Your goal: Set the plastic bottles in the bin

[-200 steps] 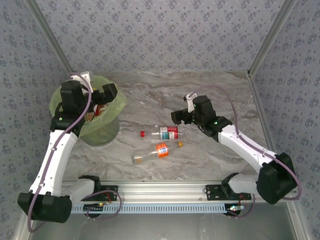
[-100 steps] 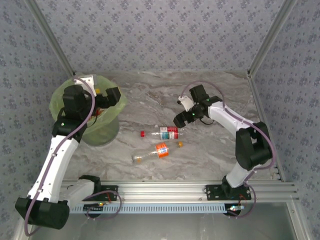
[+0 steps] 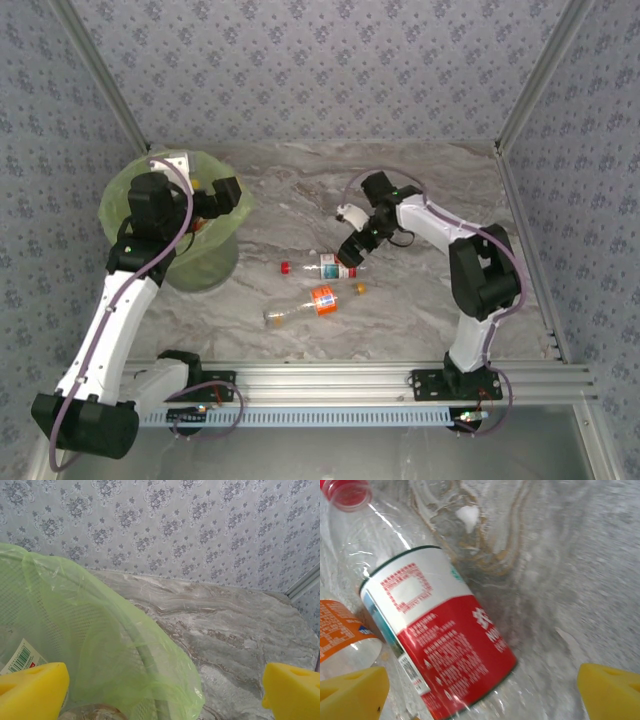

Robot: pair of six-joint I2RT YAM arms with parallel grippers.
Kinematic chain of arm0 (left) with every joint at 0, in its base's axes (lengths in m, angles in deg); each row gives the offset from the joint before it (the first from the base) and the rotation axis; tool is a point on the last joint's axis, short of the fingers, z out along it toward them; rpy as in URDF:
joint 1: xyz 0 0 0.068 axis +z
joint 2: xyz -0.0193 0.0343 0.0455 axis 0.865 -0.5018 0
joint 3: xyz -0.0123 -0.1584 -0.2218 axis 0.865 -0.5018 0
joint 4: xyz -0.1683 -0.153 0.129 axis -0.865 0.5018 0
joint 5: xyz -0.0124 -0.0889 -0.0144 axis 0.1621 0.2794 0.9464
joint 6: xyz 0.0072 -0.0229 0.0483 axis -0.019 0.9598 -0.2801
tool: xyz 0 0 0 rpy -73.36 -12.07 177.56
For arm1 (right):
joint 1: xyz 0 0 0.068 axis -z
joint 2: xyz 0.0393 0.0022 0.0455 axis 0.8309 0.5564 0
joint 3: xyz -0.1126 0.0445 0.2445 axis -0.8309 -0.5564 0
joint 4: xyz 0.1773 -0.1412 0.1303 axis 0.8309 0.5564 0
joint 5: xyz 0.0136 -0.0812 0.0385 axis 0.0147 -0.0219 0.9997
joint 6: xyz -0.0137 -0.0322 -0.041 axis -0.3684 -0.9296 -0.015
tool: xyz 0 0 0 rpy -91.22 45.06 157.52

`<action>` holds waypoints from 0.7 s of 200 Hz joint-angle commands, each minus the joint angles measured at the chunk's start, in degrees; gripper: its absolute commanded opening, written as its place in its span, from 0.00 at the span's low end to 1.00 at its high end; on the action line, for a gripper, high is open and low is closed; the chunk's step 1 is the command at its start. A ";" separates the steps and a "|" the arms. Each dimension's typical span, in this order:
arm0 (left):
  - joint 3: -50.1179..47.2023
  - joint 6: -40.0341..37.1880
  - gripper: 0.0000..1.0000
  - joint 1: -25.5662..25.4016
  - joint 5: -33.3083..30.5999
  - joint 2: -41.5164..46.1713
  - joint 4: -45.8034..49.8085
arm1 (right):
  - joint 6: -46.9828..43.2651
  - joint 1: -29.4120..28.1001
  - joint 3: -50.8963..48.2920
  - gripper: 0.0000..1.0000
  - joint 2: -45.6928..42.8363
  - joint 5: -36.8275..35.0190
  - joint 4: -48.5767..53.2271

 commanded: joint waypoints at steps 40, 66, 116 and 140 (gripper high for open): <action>0.90 0.49 0.99 -0.18 -0.41 -1.61 -0.85 | -3.91 -4.44 5.72 0.99 6.32 -4.27 2.80; 0.97 0.99 0.99 -0.18 -0.77 -1.82 -0.76 | -1.56 -4.96 6.26 0.99 7.59 -9.34 0.17; 2.31 1.09 0.99 -0.18 -0.44 -3.32 0.82 | 5.06 -2.88 5.84 0.95 8.35 -16.34 -3.96; 2.57 1.45 0.99 -0.18 -0.48 -3.95 0.80 | 4.16 -2.30 3.94 0.94 7.18 -13.41 -4.14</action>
